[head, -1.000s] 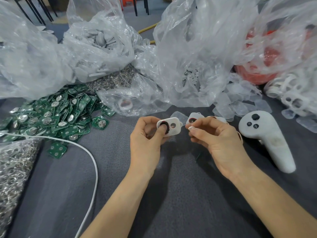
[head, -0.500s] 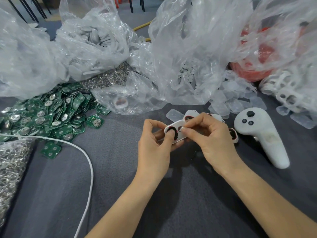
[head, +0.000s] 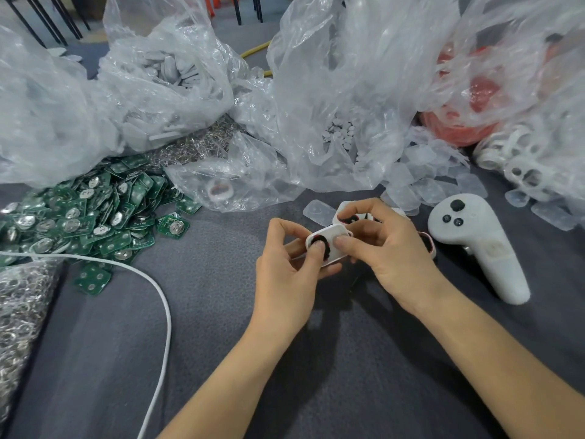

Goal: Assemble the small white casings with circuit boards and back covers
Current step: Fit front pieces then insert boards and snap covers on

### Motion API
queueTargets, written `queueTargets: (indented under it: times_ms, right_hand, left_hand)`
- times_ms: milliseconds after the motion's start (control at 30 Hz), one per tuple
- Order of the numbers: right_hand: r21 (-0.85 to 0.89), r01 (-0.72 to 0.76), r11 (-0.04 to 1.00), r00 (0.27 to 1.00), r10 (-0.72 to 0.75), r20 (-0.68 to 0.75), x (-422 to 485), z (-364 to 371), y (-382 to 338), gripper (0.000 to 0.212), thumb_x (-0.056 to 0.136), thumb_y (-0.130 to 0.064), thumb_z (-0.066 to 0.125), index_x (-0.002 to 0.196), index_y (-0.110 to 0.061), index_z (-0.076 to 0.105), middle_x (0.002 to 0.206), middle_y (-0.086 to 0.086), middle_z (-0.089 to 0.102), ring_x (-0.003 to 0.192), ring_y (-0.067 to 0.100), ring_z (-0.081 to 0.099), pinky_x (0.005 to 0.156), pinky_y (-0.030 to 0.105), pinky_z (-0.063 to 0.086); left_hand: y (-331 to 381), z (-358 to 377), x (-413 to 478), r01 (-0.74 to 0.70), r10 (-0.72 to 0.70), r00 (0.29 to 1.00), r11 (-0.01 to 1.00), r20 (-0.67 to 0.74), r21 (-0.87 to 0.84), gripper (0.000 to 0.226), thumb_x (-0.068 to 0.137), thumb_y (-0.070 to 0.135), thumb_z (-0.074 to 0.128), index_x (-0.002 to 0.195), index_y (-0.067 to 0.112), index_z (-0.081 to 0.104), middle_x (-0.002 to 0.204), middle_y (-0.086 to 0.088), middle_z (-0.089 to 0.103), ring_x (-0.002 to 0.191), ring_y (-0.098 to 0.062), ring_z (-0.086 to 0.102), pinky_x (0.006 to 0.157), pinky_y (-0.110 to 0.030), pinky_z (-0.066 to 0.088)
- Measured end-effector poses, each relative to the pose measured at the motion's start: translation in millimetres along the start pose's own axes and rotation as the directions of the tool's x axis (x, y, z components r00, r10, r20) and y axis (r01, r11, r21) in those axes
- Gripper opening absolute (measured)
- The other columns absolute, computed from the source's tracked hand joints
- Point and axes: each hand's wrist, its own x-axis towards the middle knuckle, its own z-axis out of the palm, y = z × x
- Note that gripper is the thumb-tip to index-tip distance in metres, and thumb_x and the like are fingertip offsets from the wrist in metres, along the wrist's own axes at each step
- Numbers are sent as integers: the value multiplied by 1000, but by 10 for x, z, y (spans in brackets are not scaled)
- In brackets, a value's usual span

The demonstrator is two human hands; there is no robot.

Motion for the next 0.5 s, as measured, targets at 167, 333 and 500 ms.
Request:
queueTargets:
  times_ms: [167,333,500]
  right_hand:
    - [-74,-36,997,999,35,-7,6,29,32,24,82,-2,70,91,-23,63,79,4,70,68,8,65,61,19,50]
    - [-151,-119,981,993,117,-20,19,-7,48,22,81,-6,71,88,-26,68,80,1,72,69,7,66,56,16,49]
    - [-231,-135,963,991,136,-15,30,-38,33,20,81,-7,71,87,-26,69,81,-1,73,69,7,66,53,14,48]
  left_hand:
    - [-24,-12,-3,4,-4,1000,996,-4,84,20,93,-2,55,89,17,48,85,-6,74,76,-21,73,64,-31,59]
    - [-17,-29,-28,-108,79,991,942,104,317,50,85,5,66,113,40,44,104,14,68,78,-11,72,73,-24,56]
    - [-3,-63,-9,-313,212,948,760,238,569,75,77,9,77,125,51,38,115,8,60,101,-6,63,87,-32,52]
